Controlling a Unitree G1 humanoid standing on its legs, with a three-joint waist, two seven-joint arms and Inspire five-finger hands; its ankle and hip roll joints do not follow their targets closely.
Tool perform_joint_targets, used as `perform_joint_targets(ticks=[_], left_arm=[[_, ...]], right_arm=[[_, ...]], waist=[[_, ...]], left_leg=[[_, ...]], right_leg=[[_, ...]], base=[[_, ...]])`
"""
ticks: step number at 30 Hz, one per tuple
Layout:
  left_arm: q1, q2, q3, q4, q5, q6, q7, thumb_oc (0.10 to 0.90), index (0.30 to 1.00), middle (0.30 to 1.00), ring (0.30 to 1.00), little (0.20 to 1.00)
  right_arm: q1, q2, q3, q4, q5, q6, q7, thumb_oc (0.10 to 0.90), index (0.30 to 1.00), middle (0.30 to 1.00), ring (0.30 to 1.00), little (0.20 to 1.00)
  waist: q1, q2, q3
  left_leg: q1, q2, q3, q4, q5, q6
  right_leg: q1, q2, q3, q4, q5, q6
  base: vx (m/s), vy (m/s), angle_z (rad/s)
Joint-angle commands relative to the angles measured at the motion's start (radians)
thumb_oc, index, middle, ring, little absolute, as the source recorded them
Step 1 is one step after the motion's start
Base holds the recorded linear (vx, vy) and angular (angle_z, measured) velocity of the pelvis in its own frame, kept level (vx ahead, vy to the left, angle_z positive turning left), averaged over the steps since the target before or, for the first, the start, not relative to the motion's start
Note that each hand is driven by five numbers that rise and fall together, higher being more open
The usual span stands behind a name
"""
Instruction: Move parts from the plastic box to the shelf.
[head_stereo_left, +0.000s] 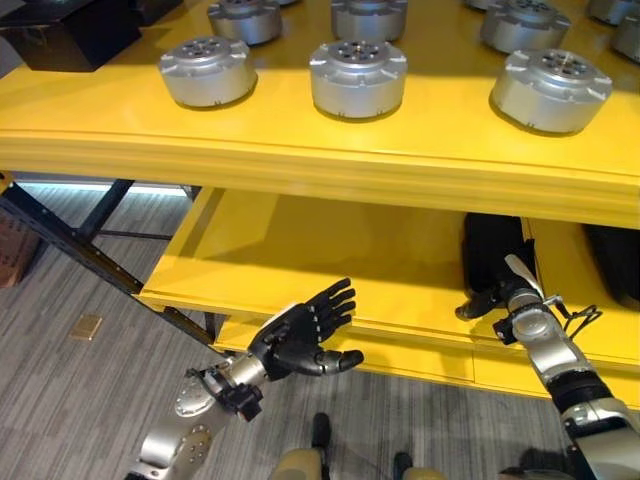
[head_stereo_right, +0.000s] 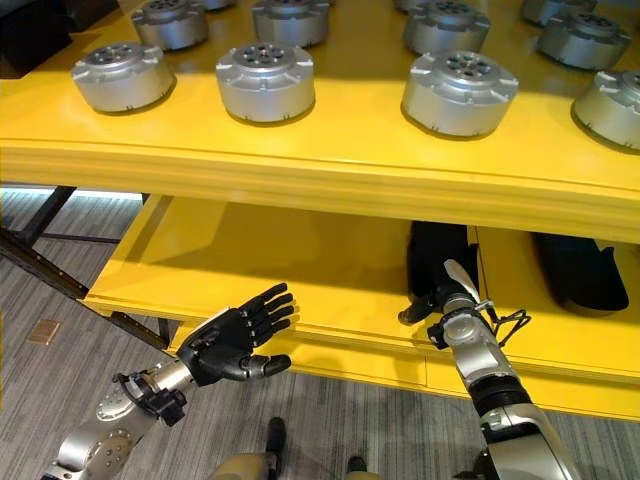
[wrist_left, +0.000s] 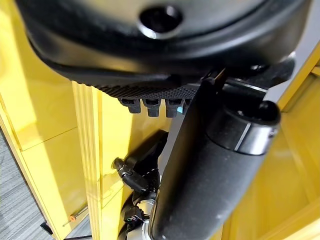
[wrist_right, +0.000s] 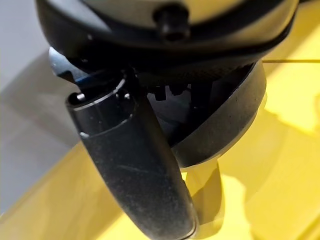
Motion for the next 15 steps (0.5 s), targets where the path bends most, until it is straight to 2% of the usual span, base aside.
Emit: perform_joint_targets(ticks=[1, 6, 15], left_arm=[[-0.059, -0.046, 0.001, -0.102, -0.077, -0.125, -0.013, 0.9, 1.0, 1.0, 1.0, 1.0], [-0.054, -0.042, -0.006, -0.108, -0.086, -0.139, -0.005, 0.9, 1.0, 1.0, 1.0, 1.0], [-0.047, -0.035, -0.01, -0.117, -0.098, -0.147, -0.005, 0.9, 1.0, 1.0, 1.0, 1.0]], right_arm=[[-0.059, -0.061, -0.024, -0.099, -0.079, -0.1, -0.144, 0.9, 1.0, 1.0, 1.0, 1.0], [-0.052, -0.066, -0.032, -0.116, -0.119, -0.13, -0.212, 0.9, 1.0, 1.0, 1.0, 1.0], [-0.047, -0.073, -0.032, -0.14, -0.123, -0.166, -0.236, 0.9, 1.0, 1.0, 1.0, 1.0]], waist=[[0.026, -0.025, -0.044], [0.022, -0.017, -0.046], [0.018, -0.009, -0.049]], left_leg=[[0.015, -0.041, 0.044, 0.158, -0.235, 0.047], [0.014, -0.043, 0.044, 0.154, -0.235, 0.047], [0.016, -0.043, 0.045, 0.15, -0.236, 0.045]], right_leg=[[-0.144, 0.04, -0.024, 0.082, 0.036, -0.022], [-0.148, 0.038, -0.025, 0.084, 0.035, -0.022], [-0.15, 0.033, -0.027, 0.083, 0.033, -0.021]], base=[[0.0, 0.0, 0.0], [0.0, 0.0, 0.0], [0.0, 0.0, 0.0]])
